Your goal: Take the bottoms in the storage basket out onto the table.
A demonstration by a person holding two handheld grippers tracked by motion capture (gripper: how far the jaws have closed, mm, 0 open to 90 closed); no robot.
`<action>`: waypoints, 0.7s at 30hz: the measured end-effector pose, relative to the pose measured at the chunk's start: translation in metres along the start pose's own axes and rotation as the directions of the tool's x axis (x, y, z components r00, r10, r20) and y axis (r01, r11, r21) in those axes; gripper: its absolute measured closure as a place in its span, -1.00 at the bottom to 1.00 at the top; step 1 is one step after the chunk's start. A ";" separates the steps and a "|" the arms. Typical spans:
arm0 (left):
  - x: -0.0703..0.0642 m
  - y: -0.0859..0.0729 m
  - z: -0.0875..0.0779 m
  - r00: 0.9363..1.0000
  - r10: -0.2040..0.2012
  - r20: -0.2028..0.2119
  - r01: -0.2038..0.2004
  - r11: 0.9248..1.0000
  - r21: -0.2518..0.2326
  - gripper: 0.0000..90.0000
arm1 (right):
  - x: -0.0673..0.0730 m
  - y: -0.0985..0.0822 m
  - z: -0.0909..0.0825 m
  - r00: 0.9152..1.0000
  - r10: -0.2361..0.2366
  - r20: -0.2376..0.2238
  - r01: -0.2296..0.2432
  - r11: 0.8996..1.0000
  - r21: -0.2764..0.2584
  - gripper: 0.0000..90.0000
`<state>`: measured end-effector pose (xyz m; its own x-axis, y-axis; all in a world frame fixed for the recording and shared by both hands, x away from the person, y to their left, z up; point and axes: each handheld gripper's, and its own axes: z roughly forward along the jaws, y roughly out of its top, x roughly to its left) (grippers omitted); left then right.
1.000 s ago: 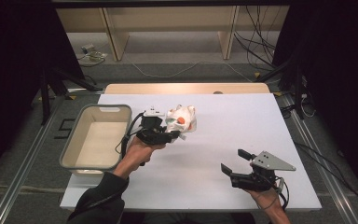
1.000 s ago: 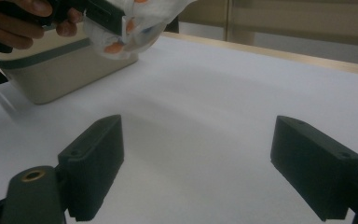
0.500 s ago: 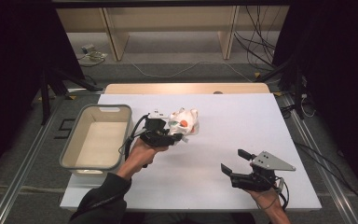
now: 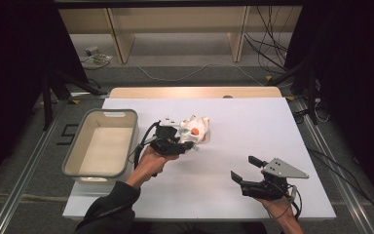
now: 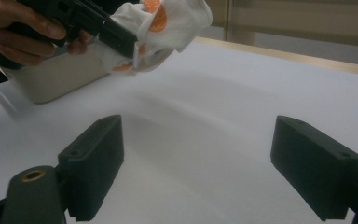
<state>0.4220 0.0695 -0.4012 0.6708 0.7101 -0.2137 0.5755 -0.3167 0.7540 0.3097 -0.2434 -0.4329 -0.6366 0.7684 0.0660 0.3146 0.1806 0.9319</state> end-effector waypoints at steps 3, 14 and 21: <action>-0.001 -0.001 0.003 1.000 0.003 0.001 -0.003 1.000 0.009 0.41 | 0.000 0.000 0.000 1.000 -0.001 0.000 0.001 1.000 0.001 -0.60; 0.000 -0.008 0.017 1.000 -0.008 -0.007 0.008 0.999 0.033 0.40 | 0.000 0.000 0.000 1.000 -0.001 0.001 0.001 1.000 0.000 -0.60; 0.000 -0.010 0.021 1.000 -0.005 -0.006 0.005 0.999 0.044 0.39 | 0.000 0.000 0.000 1.000 -0.002 0.001 0.002 1.000 0.000 -0.60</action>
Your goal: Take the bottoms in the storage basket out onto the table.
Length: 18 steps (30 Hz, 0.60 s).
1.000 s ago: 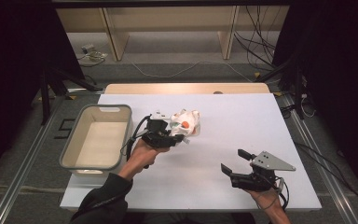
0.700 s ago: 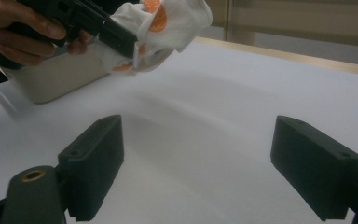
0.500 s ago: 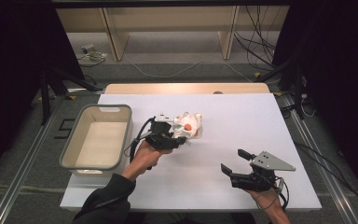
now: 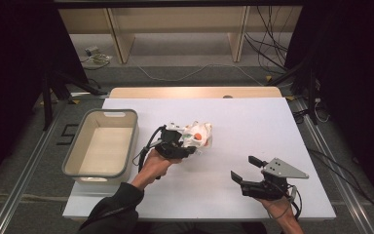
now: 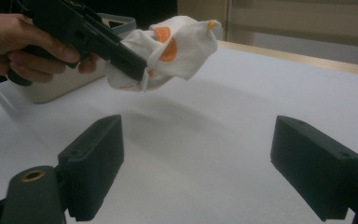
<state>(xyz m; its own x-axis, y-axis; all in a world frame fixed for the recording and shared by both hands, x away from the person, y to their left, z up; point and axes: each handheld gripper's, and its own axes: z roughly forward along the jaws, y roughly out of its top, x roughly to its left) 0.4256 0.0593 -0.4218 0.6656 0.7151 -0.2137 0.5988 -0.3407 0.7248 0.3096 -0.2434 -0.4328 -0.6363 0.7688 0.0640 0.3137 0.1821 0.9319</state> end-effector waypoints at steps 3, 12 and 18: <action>-0.001 -0.001 0.003 1.000 0.002 0.003 -0.002 1.000 0.002 0.39 | 0.000 0.000 0.000 1.000 0.000 0.000 0.000 1.000 0.000 -0.60; -0.001 -0.006 0.012 1.000 0.005 -0.003 -0.005 1.000 0.030 0.39 | 0.000 0.000 0.000 1.000 0.001 0.000 -0.001 1.000 0.000 -0.60; 0.000 -0.008 0.016 1.000 0.012 -0.005 -0.011 0.999 0.043 0.38 | -0.001 0.000 0.000 1.000 0.000 -0.004 0.000 1.000 -0.001 -0.60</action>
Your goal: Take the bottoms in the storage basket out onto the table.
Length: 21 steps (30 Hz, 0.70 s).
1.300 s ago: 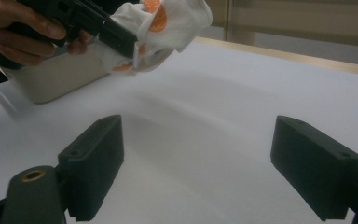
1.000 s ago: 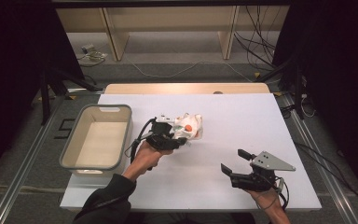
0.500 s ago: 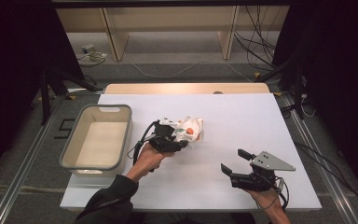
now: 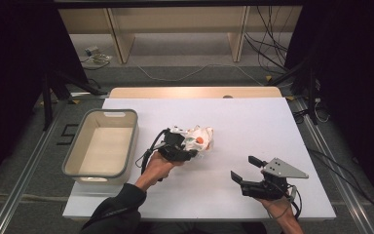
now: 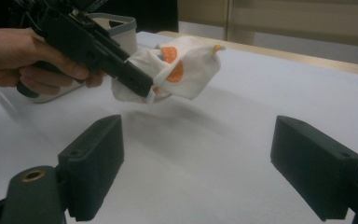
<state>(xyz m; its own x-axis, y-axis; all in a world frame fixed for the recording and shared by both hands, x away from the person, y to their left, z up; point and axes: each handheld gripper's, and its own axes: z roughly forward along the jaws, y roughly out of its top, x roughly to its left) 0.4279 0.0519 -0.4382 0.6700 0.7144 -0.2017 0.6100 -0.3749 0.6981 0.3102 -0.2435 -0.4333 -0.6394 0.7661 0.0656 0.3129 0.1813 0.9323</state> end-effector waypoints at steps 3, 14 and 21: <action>-0.002 -0.001 0.002 1.000 0.002 0.004 -0.002 1.000 0.010 0.38 | 0.000 0.000 0.000 1.000 0.000 0.000 0.000 1.000 0.000 -0.60; -0.008 -0.005 0.012 1.000 0.009 0.018 -0.009 1.000 0.020 0.33 | 0.000 0.000 0.000 1.000 -0.002 0.004 0.002 1.000 0.002 -0.60; -0.009 -0.006 0.015 1.000 0.019 0.019 -0.020 0.999 0.031 0.26 | 0.000 0.000 0.000 1.000 -0.008 0.002 0.008 1.000 0.000 -0.60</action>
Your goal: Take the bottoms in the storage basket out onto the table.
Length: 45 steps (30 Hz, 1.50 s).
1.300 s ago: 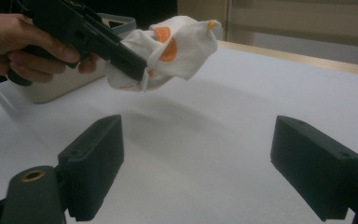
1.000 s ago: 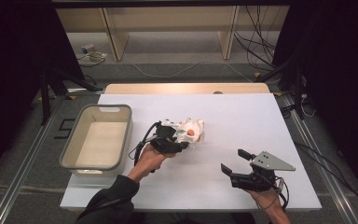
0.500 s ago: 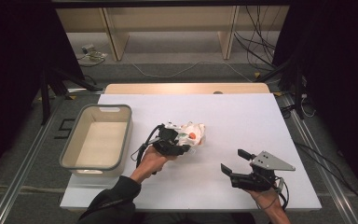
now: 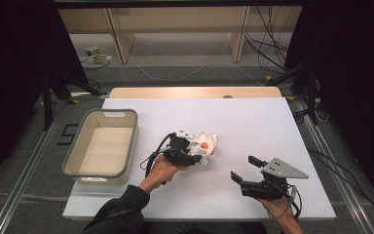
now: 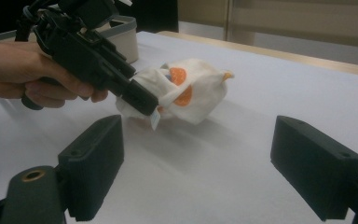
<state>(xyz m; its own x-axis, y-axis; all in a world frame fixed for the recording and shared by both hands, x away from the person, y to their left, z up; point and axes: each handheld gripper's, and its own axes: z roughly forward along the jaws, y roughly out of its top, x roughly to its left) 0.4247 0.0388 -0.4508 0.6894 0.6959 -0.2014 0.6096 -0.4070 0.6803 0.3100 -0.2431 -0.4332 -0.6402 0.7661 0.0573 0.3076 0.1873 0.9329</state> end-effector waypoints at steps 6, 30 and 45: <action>0.001 0.000 0.001 0.999 -0.007 0.035 0.007 1.000 0.006 0.13 | 0.000 0.000 0.000 1.000 -0.001 0.001 0.001 1.000 0.000 -0.60; 0.005 0.007 -0.024 0.995 -0.001 0.097 0.005 0.999 -0.036 -0.47 | 0.000 0.000 -0.001 1.000 0.006 -0.004 -0.006 1.000 -0.007 -0.60; 0.009 0.003 -0.039 0.994 0.005 0.108 0.008 0.993 -0.119 -0.51 | 0.001 0.000 -0.001 1.000 0.008 -0.007 -0.008 1.000 -0.008 -0.60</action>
<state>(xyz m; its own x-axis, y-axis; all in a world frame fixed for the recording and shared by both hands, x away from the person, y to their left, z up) 0.4180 0.0672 -0.4229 0.7308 0.6255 -0.2732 0.5641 -0.3282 0.7577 0.3091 -0.2431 -0.4327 -0.6424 0.7634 0.0670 0.3068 0.1761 0.9354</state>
